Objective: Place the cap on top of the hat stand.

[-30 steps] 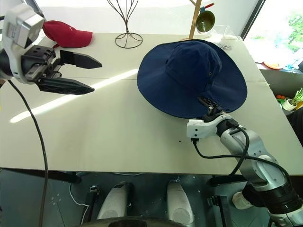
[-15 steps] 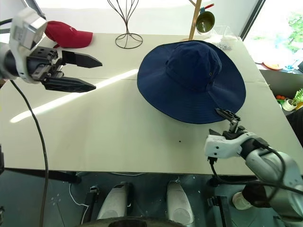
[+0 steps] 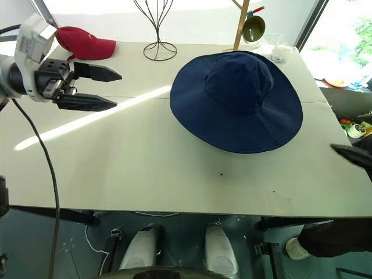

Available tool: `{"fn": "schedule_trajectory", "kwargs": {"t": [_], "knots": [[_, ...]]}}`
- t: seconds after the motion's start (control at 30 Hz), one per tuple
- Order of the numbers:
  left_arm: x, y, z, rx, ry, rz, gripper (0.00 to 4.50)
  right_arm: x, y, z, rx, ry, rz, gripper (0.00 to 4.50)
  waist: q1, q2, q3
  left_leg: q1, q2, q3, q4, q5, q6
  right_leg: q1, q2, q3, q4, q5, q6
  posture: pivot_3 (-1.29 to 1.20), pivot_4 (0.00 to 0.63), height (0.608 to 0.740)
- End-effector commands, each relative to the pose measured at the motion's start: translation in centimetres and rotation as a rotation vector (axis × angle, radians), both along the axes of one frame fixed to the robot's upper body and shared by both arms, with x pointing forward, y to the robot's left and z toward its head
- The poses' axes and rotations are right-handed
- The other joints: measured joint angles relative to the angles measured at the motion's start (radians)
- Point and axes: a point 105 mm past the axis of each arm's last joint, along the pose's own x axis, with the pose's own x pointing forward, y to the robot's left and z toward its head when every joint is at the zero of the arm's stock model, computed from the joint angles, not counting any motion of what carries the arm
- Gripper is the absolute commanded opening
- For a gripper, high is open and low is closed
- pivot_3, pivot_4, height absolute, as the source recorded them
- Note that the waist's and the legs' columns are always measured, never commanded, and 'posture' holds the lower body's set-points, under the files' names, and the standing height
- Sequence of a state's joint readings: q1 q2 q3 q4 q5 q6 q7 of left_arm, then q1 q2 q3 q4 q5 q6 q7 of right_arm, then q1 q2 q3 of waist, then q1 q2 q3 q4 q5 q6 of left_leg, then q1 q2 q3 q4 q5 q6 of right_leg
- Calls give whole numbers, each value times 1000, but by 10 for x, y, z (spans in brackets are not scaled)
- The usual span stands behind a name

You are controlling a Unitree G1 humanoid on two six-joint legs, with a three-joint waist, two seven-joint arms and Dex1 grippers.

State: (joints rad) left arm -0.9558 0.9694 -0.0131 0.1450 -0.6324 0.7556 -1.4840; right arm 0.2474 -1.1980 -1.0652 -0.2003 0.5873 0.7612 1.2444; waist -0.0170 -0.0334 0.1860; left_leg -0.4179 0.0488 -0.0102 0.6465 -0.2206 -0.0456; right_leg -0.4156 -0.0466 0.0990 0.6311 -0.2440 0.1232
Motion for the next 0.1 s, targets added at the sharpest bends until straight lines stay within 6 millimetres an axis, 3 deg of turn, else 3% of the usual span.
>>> {"fn": "schedule_trajectory", "kwargs": {"t": [0.03,0.1], "knots": [[-5,6,15,-11,-67,17,4500,2,-10,7,80,10,14,4449,-1,0,0,-1,0,0,0,0,1,0,0,0,0,0,0,0,150,739],[-5,7,14,-5,-77,22,4500,5,-8,10,104,5,35,4449,-3,0,0,-1,0,0,0,0,1,-1,0,0,0,0,0,0,150,739]]}}
